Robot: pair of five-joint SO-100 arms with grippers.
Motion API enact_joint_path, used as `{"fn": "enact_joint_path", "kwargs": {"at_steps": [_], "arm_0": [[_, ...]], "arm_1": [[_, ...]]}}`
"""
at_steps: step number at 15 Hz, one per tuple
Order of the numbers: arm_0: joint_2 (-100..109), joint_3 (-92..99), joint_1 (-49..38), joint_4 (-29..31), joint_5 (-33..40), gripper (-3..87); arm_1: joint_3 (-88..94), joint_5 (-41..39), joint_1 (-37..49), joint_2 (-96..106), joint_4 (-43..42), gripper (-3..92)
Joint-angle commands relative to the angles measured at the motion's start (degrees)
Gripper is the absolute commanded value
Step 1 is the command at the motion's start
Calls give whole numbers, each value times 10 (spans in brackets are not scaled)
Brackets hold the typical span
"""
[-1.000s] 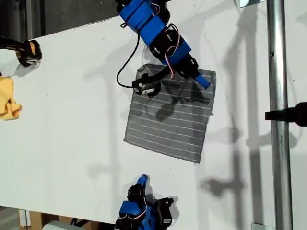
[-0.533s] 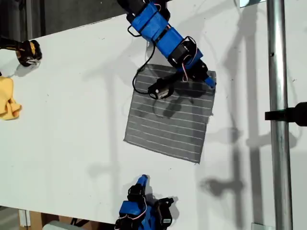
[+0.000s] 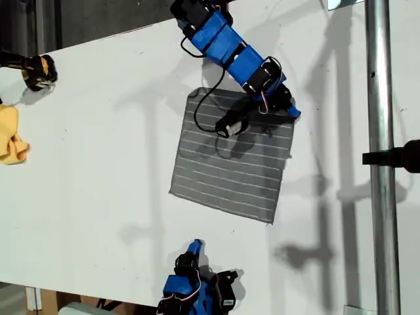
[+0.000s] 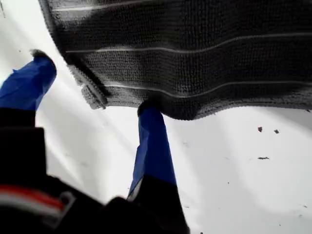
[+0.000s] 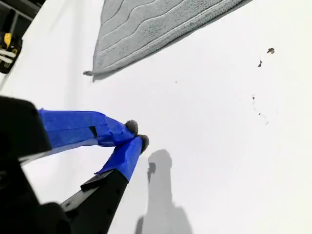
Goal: Grasp corners of a towel and fold twice.
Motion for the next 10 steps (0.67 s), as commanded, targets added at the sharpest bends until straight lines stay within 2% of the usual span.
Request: {"fn": "enact_joint_path", "kwargs": {"at_steps": [1, 3, 6, 10], "arm_0": [[4, 2, 1, -7, -3, -15], [4, 2, 2, -7, -3, -15], [4, 2, 2, -6, -4, -15], [4, 1, 2, -11, -5, -15]], "arm_1": [[-16, 10, -3, -20, -8, 353], [-31, 10, 5, -57, -11, 290], [-38, 21, 15, -65, 8, 42], [-36, 13, 14, -65, 4, -1]]}}
